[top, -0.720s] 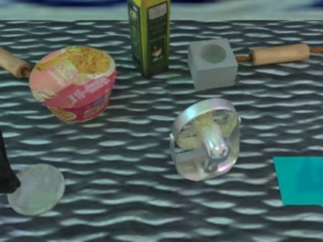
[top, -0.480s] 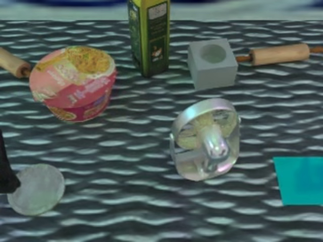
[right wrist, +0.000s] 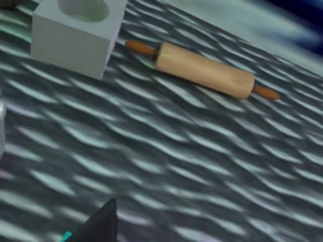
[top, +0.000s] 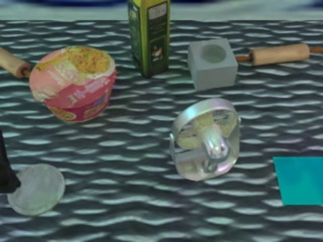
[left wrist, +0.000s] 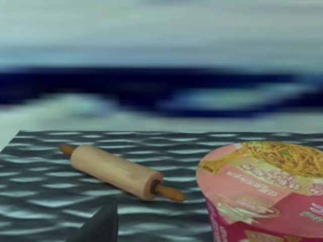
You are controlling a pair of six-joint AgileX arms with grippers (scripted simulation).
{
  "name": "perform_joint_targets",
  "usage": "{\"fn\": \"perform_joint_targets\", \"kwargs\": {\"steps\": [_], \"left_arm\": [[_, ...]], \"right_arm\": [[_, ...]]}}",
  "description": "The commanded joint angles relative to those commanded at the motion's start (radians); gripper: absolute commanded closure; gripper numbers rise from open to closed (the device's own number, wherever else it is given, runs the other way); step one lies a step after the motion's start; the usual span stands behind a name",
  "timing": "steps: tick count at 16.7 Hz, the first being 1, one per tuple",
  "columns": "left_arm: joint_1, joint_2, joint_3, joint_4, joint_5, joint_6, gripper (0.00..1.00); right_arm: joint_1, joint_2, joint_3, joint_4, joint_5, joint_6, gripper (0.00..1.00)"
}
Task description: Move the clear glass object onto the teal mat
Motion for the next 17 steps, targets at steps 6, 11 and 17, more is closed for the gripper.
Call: {"fn": "perform_joint_targets", "kwargs": {"steps": [6, 11, 17], "left_arm": [[0.000, 0.000, 0.000, 0.000, 0.000, 0.000, 0.00], [0.000, 0.000, 0.000, 0.000, 0.000, 0.000, 0.00], [0.000, 0.000, 0.000, 0.000, 0.000, 0.000, 0.00]], "right_arm": [[0.175, 0.654, 0.677, -0.452, 0.000, -0.348, 0.00], [0.313, 1.180, 1.223, -0.807, 0.000, -0.622, 0.00], [0.430, 1.609, 1.662, -1.108, 0.000, -0.853, 0.00]]}}
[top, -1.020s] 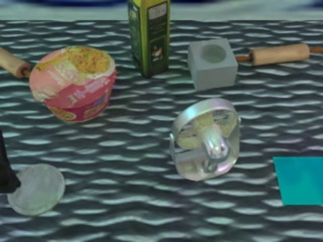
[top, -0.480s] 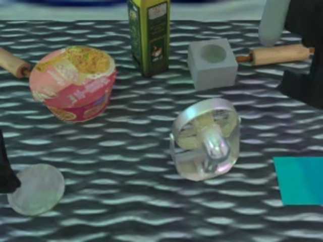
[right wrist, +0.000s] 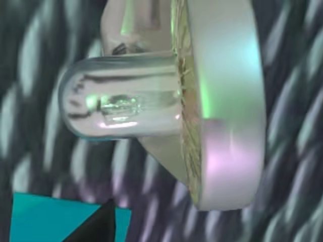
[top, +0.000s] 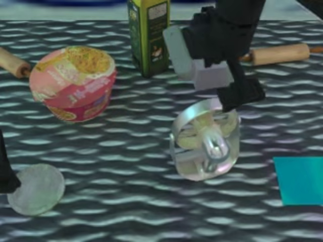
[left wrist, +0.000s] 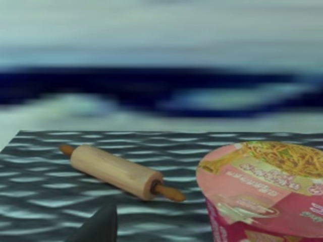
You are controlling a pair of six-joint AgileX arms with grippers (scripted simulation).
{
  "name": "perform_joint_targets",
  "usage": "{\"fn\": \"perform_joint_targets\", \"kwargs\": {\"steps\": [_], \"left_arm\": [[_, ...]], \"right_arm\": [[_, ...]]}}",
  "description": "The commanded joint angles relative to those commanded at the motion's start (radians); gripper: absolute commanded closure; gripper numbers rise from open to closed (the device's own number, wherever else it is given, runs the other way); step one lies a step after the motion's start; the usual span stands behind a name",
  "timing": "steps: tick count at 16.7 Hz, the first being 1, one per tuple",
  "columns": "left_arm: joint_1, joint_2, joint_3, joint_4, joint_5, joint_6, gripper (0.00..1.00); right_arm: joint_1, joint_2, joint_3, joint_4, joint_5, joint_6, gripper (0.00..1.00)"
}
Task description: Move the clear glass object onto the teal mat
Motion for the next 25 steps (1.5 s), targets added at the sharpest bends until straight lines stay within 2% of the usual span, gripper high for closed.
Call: {"fn": "perform_joint_targets", "kwargs": {"steps": [3, 9, 17, 22, 25], "left_arm": [[0.000, 0.000, 0.000, 0.000, 0.000, 0.000, 0.00], [0.000, 0.000, 0.000, 0.000, 0.000, 0.000, 0.00], [0.000, 0.000, 0.000, 0.000, 0.000, 0.000, 0.00], [0.000, 0.000, 0.000, 0.000, 0.000, 0.000, 0.00], [0.000, 0.000, 0.000, 0.000, 0.000, 0.000, 0.00]], "right_arm": [[0.026, 0.084, 0.083, -0.067, 0.000, -0.051, 0.00], [0.024, 0.090, 0.085, -0.068, 0.000, -0.055, 0.00], [0.030, 0.044, -0.179, 0.145, 0.000, -0.054, 0.00], [0.030, 0.041, -0.194, 0.160, 0.000, -0.055, 0.00], [0.030, 0.041, -0.194, 0.160, 0.000, -0.055, 0.23]]}}
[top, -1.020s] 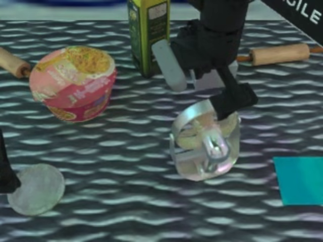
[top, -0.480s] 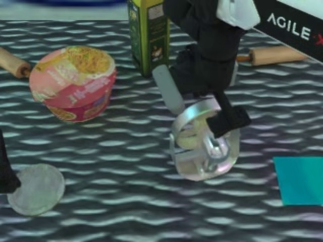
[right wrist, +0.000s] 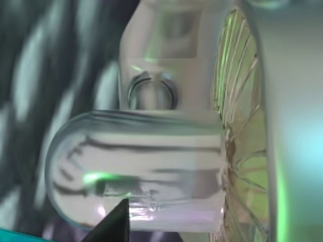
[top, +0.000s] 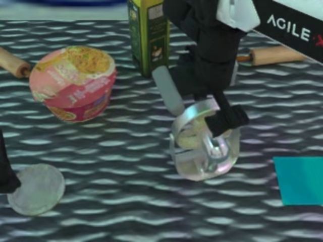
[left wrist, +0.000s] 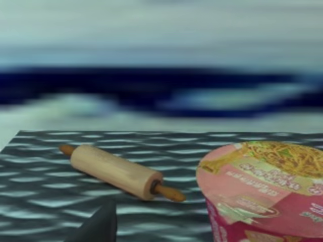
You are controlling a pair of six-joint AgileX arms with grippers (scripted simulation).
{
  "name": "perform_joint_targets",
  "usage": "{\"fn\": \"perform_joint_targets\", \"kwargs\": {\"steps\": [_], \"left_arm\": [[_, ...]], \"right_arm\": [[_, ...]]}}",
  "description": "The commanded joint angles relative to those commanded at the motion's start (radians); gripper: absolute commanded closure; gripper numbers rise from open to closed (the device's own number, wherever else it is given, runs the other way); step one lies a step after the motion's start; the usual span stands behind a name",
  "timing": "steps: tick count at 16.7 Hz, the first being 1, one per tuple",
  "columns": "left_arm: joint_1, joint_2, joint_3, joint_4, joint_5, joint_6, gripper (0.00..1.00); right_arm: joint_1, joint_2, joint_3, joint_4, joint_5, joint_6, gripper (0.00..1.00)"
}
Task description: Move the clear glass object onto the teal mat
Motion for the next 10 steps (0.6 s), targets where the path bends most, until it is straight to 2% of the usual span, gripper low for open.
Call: {"fn": "perform_joint_targets", "kwargs": {"steps": [10], "left_arm": [[0.000, 0.000, 0.000, 0.000, 0.000, 0.000, 0.00]], "right_arm": [[0.000, 0.000, 0.000, 0.000, 0.000, 0.000, 0.98]]}}
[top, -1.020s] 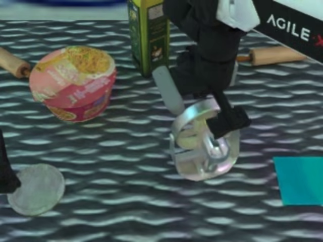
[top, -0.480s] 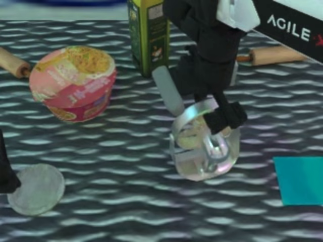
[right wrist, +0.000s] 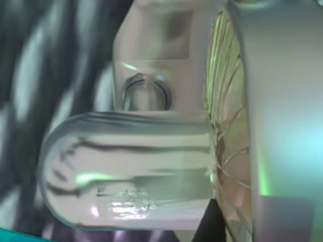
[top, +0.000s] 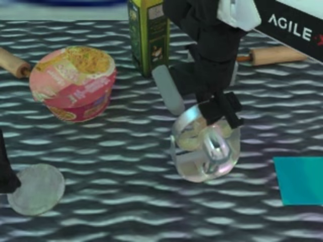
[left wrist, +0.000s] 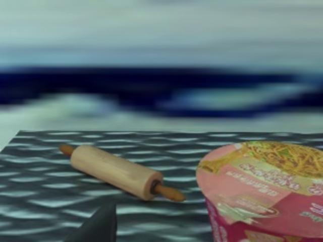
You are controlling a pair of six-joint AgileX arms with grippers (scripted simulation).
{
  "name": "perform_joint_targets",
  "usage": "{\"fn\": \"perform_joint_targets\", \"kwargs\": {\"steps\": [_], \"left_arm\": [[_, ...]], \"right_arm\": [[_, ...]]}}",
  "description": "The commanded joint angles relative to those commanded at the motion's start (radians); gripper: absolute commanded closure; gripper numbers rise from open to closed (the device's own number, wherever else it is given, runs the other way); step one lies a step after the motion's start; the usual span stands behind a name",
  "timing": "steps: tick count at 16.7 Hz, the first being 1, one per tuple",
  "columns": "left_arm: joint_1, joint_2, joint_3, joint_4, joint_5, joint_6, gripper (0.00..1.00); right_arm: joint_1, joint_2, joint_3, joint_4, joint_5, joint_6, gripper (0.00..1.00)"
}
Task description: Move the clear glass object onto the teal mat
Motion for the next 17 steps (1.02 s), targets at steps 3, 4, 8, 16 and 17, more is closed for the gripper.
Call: {"fn": "perform_joint_targets", "kwargs": {"steps": [3, 4, 8, 16, 17], "left_arm": [[0.000, 0.000, 0.000, 0.000, 0.000, 0.000, 0.00], [0.000, 0.000, 0.000, 0.000, 0.000, 0.000, 0.00], [0.000, 0.000, 0.000, 0.000, 0.000, 0.000, 0.00], [0.000, 0.000, 0.000, 0.000, 0.000, 0.000, 0.00], [0.000, 0.000, 0.000, 0.000, 0.000, 0.000, 0.00]], "right_arm": [[0.000, 0.000, 0.000, 0.000, 0.000, 0.000, 1.00], [0.000, 0.000, 0.000, 0.000, 0.000, 0.000, 1.00], [0.000, 0.000, 0.000, 0.000, 0.000, 0.000, 1.00], [0.003, 0.035, 0.207, -0.163, 0.000, -0.001, 1.00], [0.005, 0.041, 0.242, -0.193, 0.000, -0.002, 1.00]]}}
